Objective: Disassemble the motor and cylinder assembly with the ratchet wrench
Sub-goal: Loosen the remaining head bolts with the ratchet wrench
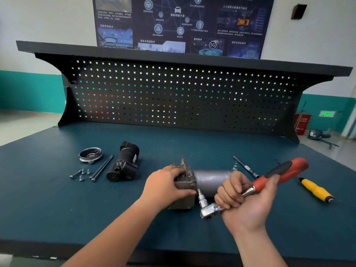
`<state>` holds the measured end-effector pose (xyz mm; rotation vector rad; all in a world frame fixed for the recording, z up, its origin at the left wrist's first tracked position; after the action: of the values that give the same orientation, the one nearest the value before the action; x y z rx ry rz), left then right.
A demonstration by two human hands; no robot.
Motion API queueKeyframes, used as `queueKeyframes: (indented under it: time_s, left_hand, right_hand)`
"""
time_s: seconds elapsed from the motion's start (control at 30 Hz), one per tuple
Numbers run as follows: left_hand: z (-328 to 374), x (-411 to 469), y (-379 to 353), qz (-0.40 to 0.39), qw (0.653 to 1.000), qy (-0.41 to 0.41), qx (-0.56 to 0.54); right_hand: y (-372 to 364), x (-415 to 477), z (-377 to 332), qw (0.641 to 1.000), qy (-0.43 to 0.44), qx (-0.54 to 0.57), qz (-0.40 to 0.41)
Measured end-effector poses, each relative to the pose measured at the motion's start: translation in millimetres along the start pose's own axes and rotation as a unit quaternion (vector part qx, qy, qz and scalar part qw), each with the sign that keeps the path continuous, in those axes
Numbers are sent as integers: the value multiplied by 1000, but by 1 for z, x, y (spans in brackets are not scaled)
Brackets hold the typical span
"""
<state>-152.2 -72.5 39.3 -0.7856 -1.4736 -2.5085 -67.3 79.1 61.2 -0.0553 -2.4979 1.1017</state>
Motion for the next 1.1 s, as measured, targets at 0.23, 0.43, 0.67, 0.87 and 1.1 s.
queueKeyframes:
  time_s: [0.23,0.43,0.67,0.87,1.1]
  left_hand:
    - [20,-31,14,200,971,-116,-65]
    - [21,-28,13,167,959,-130,-188]
    - [18,-28,11,124,967,-84,-207]
    - [22,-30,11,117,970,-93,-191]
    - [20,-31,12,114,968,-95,-204]
  right_hand:
    - [7,14,17,1000,-15,3,13]
    - [17,20,23,998,-22,31,52]
    - [37,19,30,985,-26,50,165]
    - [45,12,33,957,-7,125,261]
    - [32,9,31,972,53,55,224]
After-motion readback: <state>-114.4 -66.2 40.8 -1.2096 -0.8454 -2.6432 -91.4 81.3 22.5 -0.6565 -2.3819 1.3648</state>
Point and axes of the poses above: each hand's wrist, its own x-axis towards the middle knuckle, its own y-axis out of the back of the hand, z = x × y, the point moved 8 cm from there along x, towards the middle knuckle, and after that the axes turned 6 degrees about y, right-handed, at the moved point
